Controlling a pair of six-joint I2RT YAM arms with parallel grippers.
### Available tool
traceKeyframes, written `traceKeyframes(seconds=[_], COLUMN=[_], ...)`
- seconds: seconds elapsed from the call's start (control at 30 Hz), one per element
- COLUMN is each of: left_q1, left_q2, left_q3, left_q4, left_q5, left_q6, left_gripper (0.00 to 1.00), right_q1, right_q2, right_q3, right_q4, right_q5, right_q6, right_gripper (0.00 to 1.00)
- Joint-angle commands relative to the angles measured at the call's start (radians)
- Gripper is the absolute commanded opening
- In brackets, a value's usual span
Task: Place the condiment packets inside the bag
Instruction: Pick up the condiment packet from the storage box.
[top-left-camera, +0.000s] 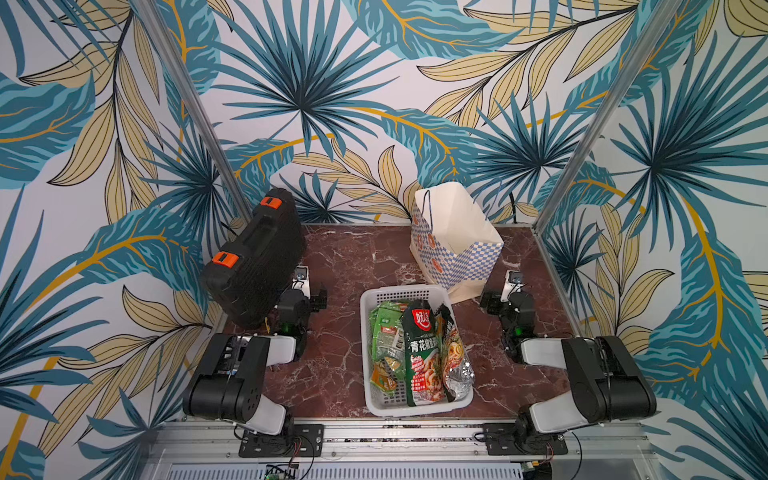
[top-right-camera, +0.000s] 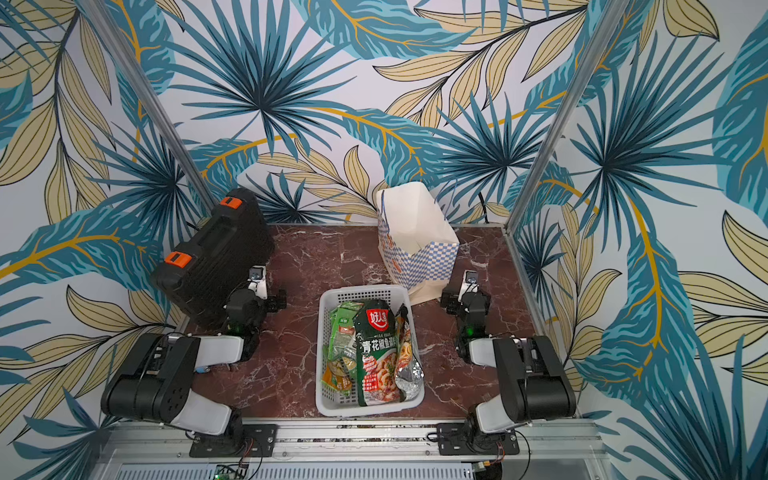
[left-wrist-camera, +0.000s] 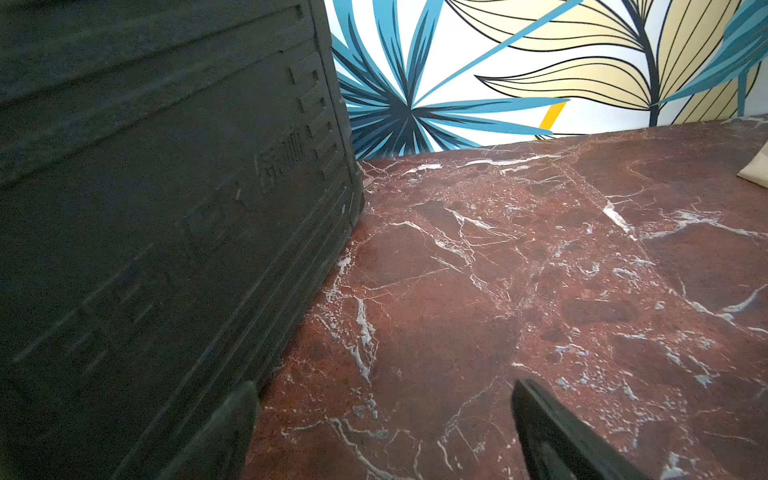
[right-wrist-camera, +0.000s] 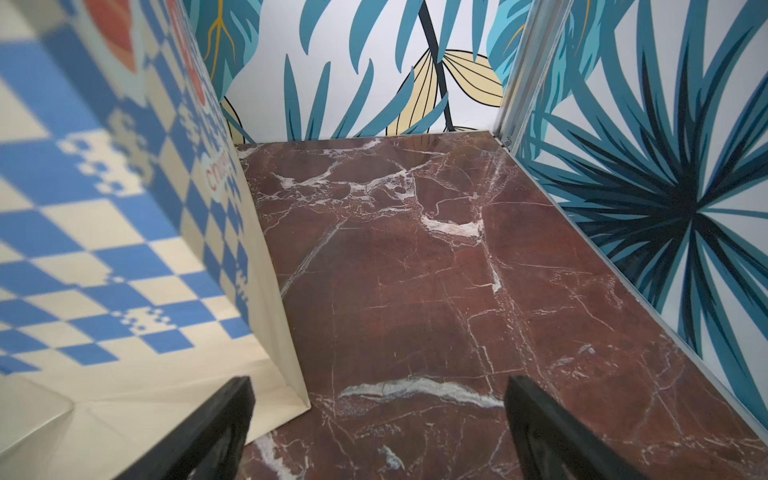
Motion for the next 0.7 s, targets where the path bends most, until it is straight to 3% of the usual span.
traceKeyframes(seconds=[0.0, 0.57, 0.67], left_q1=[0.005, -0.011, -0.042], left_q2=[0.007, -0.029, -0.097], left_q3=[-0.002, 0.003, 0.021], left_q4=[0.004, -0.031, -0.114], left_q5=[-0.005, 0.01, -0.087], left_q6=[-0.005, 0.021, 0.018], left_gripper=[1.0, 1.0, 1.0], right_q1=[0.006, 0.014, 0.032], right_q2=[0.003, -0.025, -0.112], right_q3=[0.01, 0.003, 0.034], right_q4=[0.004, -0.003, -0.139], right_q5=[0.009, -0.015, 0.028], right_q6=[-0.008, -0.03, -0.032], right_gripper=[0.99, 1.0, 0.99])
